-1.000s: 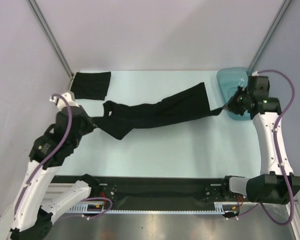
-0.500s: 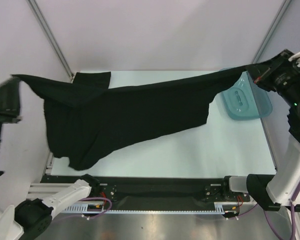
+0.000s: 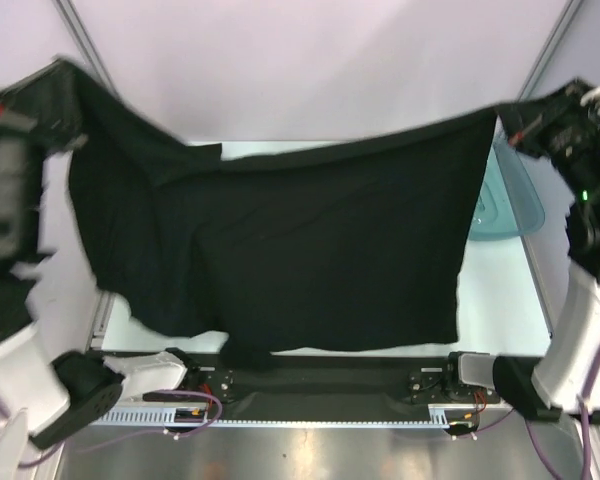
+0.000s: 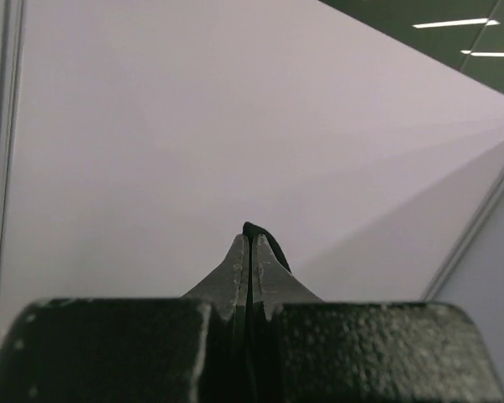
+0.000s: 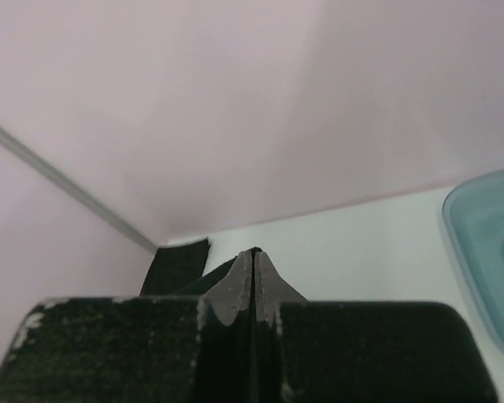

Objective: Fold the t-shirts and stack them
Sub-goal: Flatten the tshirt out

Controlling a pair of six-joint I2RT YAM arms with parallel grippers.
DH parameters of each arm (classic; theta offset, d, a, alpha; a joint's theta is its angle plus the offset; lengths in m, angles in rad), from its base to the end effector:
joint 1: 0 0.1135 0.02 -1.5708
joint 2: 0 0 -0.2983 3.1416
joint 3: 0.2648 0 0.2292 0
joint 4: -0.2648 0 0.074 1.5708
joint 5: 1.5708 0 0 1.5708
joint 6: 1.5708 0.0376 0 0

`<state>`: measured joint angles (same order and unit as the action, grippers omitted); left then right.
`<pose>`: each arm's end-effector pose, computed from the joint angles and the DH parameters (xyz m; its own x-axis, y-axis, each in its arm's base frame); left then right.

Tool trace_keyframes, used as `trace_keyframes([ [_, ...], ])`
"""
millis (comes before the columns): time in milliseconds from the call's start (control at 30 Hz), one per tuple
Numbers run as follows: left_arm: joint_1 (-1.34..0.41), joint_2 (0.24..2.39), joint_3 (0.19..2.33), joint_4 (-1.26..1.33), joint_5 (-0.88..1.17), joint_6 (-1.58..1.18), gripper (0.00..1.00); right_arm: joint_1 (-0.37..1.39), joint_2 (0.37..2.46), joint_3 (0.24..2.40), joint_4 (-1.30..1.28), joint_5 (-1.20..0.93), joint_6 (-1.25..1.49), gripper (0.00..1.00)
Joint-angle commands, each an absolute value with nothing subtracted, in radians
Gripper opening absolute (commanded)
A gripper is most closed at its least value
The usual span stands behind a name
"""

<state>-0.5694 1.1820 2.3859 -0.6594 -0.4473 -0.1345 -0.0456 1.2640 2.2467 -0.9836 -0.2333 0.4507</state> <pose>0.0278 0.0015 0.6734 0.4089 -0.4053 -0.8176 0.2314 0.9127 -0.3367 0.1136 0.0035 0.6151 -0.0821 0.4280 -0.9000 -0.1676 0.8843 0.4358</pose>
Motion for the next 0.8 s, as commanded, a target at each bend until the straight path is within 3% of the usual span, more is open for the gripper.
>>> trace_keyframes([
  [0,-0.574,1.311,2.471,-0.536,-0.52,-0.074,0.0,-0.104,1.376,2.373,-0.798,-0.207,0.451,0.0],
  [133,-0.574,1.37,2.641,-0.601,-0.464,-0.121,0.0,-0.228,1.437,2.54,-0.816,-0.304,0.517,0.0],
  [167,-0.574,1.28,2.613,-0.585,-0.434,-0.141,0.0,-0.268,1.402,2.59,-0.83,-0.317,0.514,0.0],
  [200,-0.574,1.216,2.444,-0.542,-0.42,-0.153,0.0,-0.275,1.366,2.571,-0.822,-0.313,0.502,0.0],
  [300,-0.574,1.091,2.18,-0.324,-0.512,-0.092,0.0,-0.276,1.191,2.187,-0.607,-0.305,0.531,0.0],
  [367,-0.574,1.196,2.297,-0.453,-0.532,-0.048,0.0,-0.276,1.204,2.093,-0.581,-0.324,0.568,0.0],
  [400,-0.574,1.313,2.479,-0.522,-0.505,-0.054,0.0,-0.276,1.25,2.117,-0.628,-0.348,0.563,0.0],
  [467,-0.574,1.359,2.592,-0.643,-0.46,-0.098,0.0,-0.273,1.247,2.14,-0.635,-0.342,0.56,0.0],
  [567,-0.574,1.194,2.374,-0.478,-0.469,-0.11,0.0,-0.276,1.247,2.201,-0.647,-0.342,0.565,0.0],
  [600,-0.574,1.149,2.267,-0.425,-0.483,-0.11,0.0,-0.276,1.27,2.312,-0.735,-0.359,0.558,0.0],
  [767,-0.574,1.126,2.5,-0.491,-0.453,-0.121,0.0,-0.278,1.25,2.416,-0.85,-0.345,0.548,0.0],
])
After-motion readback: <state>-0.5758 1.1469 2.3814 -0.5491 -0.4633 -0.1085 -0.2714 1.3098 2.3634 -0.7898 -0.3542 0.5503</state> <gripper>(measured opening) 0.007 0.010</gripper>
